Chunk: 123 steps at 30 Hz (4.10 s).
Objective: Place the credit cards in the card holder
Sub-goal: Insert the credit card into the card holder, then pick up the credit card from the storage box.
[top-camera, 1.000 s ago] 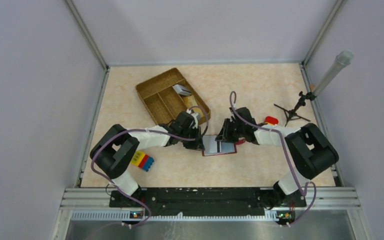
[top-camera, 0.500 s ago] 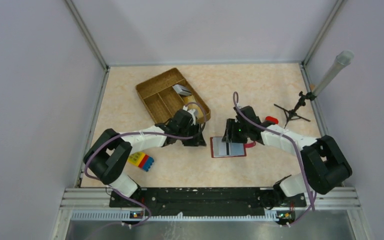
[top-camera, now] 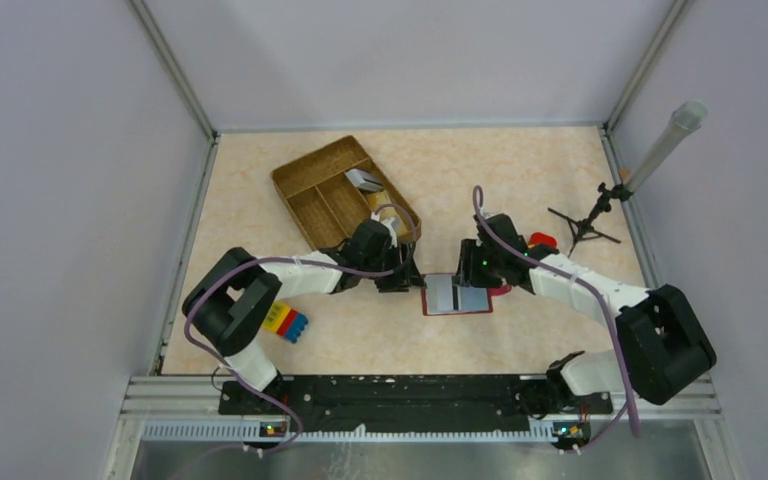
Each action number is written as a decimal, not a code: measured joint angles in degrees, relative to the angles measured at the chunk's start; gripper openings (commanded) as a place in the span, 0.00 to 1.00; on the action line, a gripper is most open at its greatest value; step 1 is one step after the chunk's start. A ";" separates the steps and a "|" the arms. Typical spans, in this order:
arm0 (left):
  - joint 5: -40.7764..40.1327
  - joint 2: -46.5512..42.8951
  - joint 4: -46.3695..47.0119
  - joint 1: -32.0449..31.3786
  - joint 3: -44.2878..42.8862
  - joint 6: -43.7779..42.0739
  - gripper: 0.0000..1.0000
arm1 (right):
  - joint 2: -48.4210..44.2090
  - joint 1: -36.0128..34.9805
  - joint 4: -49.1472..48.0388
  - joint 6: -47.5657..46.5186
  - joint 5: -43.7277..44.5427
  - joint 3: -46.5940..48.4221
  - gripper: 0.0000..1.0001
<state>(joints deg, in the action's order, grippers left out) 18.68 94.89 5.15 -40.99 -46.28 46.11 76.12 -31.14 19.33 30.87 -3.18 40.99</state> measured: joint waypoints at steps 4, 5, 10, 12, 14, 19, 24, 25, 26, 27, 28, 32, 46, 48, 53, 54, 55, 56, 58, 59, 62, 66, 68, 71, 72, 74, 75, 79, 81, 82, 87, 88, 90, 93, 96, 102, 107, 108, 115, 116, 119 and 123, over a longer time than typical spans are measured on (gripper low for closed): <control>0.85 2.86 1.42 -0.04 0.00 1.09 0.50 | 2.40 0.00 -1.42 0.90 -1.95 -0.83 0.39; 1.25 3.17 1.79 -0.02 -0.02 1.49 0.49 | 3.06 0.00 -1.60 1.16 -2.27 -0.96 0.38; 1.75 4.15 2.75 -0.04 -0.22 2.21 0.41 | 4.74 -0.07 -3.04 2.05 -3.89 -1.27 0.33; 1.95 4.39 2.84 -0.02 -0.24 2.25 0.39 | 5.22 -0.24 -3.58 2.38 -4.46 -1.27 0.32; 2.23 4.68 2.93 -0.04 -0.28 2.25 0.38 | 5.70 -0.42 -4.00 2.78 -5.01 -1.27 0.30; 3.21 5.29 3.65 -0.04 -0.39 2.51 0.34 | 6.97 -1.51 -5.20 3.87 -6.03 -1.27 0.27; 4.07 5.97 4.59 -0.07 -0.39 3.28 0.34 | 7.32 -2.86 -6.43 5.46 -6.56 -1.27 0.27; 4.15 5.99 4.70 -0.09 -0.39 3.32 0.33 | 7.34 -3.15 -6.75 5.77 -6.60 -1.27 0.26; 4.26 5.99 4.76 -0.11 -0.39 3.32 0.33 | 7.39 -3.41 -7.04 5.88 -6.60 -1.27 0.26; 4.26 5.99 4.79 -0.15 -0.39 3.32 0.33 | 7.52 -3.74 -7.45 6.03 -6.56 -1.27 0.26; 4.26 5.99 4.76 -0.17 -0.39 3.32 0.33 | 7.63 -3.96 -7.69 6.19 -6.56 -1.27 0.26; 4.26 6.01 4.76 -0.31 -0.39 3.32 0.33 | 7.72 -4.22 -7.80 6.27 -6.56 -1.27 0.26; 1.64 -1.86 -7.61 -0.15 -5.62 -2.97 0.85 | 3.13 -4.22 -0.28 3.15 -0.68 4.98 0.50; 1.31 -5.33 -11.87 0.85 -8.11 -4.96 0.92 | 2.64 -3.96 0.55 1.18 0.17 9.73 0.56; 1.40 -12.55 -22.62 9.11 -13.94 -11.04 0.98 | 4.39 -3.82 -0.15 -4.17 0.22 20.50 0.63; 1.36 -13.51 -25.49 11.98 -15.26 -12.66 0.99 | 5.62 -3.82 -0.70 -5.25 -0.07 22.60 0.63; 0.92 -14.12 -28.30 14.95 -16.52 -14.25 0.99 | 7.08 -3.82 -1.27 -6.14 -0.37 24.48 0.63; 0.20 -14.34 -30.38 17.31 -17.46 -15.54 0.99 | 8.50 -3.82 -1.70 -6.93 -0.61 26.01 0.63; -1.40 -14.38 -34.60 22.01 -19.30 -18.21 0.99 | 12.52 -3.89 -2.29 -8.55 -1.14 29.83 0.64; -1.99 -14.38 -36.35 24.37 -19.89 -19.30 0.99 | 14.10 -3.96 -2.60 -9.14 -1.31 31.15 0.64; -3.26 -14.38 -39.58 30.03 -20.13 -21.35 0.99 | 20.74 -4.02 -3.48 -11.37 -3.17 36.59 0.64; -3.50 -13.55 -40.79 34.84 -20.02 -22.32 0.98 | 29.16 -4.28 -3.98 -12.98 -4.85 43.39 0.66; -2.43 -12.07 -40.87 37.13 -20.02 -22.34 0.95 | 33.44 -4.48 -4.15 -13.99 -5.31 46.95 0.67; -1.14 -8.94 -41.03 39.45 -20.04 -22.29 0.93 | 38.99 -4.74 -4.90 -14.99 -6.23 51.69 0.71; -0.85 -8.04 -41.07 39.82 -20.04 -22.25 0.92 | 40.48 -4.79 -5.25 -15.26 -6.56 53.07 0.72; -0.04 -6.25 -41.24 39.98 -20.04 -22.27 0.92 | 43.01 -4.85 -6.43 -15.54 -7.21 55.47 0.76; 0.24 -5.51 -41.29 39.93 -20.04 -22.27 0.92 | 44.37 -4.85 -6.82 -15.80 -7.56 56.87 0.77; 1.73 -3.85 -41.38 39.80 -20.04 -22.27 0.92 | 49.77 -4.85 -8.68 -16.72 -9.09 63.41 0.82; 2.14 -3.52 -41.33 39.80 -20.04 -22.27 0.92 | 52.50 -4.85 -9.05 -17.16 -9.81 66.99 0.82; 2.38 -3.32 -41.33 39.80 -20.04 -22.27 0.92 | 54.05 -4.85 -9.18 -17.38 -10.21 69.07 0.83; 3.43 -1.88 -41.31 39.80 -20.04 -22.27 0.90 | 61.83 -4.87 -8.72 -18.29 -11.26 78.73 0.83; 3.58 -1.57 -41.31 39.80 -20.04 -22.25 0.89 | 63.25 -4.87 -8.39 -18.51 -11.39 80.35 0.83; 3.76 -1.36 -41.33 39.80 -20.04 -22.25 0.89 | 65.57 -4.87 -7.65 -19.15 -11.63 82.64 0.83; 4.07 -1.36 -41.27 39.80 -20.04 -22.25 0.88 | 67.87 -4.98 -6.82 -20.24 -12.55 84.61 0.82; 4.46 -1.36 -41.27 39.80 -20.04 -22.25 0.88 | 67.98 -5.31 -6.64 -21.27 -13.05 85.35 0.79; 4.52 -1.36 -41.24 39.80 -20.04 -22.25 0.88 | 67.98 -6.51 -6.95 -23.23 -11.32 85.57 0.75; 4.70 -1.36 -41.22 39.80 -20.04 -22.25 0.88 | 67.98 -7.78 -7.02 -23.96 -8.57 85.55 0.69; 4.70 -1.36 -41.22 39.80 -20.04 -22.25 0.88 | 67.98 -8.00 -6.99 -24.20 -7.98 85.55 0.68; 5.01 -1.36 -41.22 39.80 -20.04 -22.25 0.88 | 67.82 -8.50 -7.65 -24.46 -5.64 84.98 0.64; 5.09 -1.36 -41.24 39.80 -20.04 -22.25 0.88 | 67.71 -8.50 -7.82 -24.46 -5.46 84.65 0.63; 5.20 -1.36 -41.22 39.80 -20.04 -22.25 0.88 | 67.41 -8.50 -8.04 -24.46 -5.38 84.21 0.62; 5.55 -1.36 -41.22 39.80 -20.04 -22.25 0.88 | 67.12 -8.52 -8.55 -24.46 -5.40 83.89 0.57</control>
<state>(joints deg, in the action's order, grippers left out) 24.23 93.54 -36.07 -1.19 -66.32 23.86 143.24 -39.66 10.79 6.42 -8.58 124.88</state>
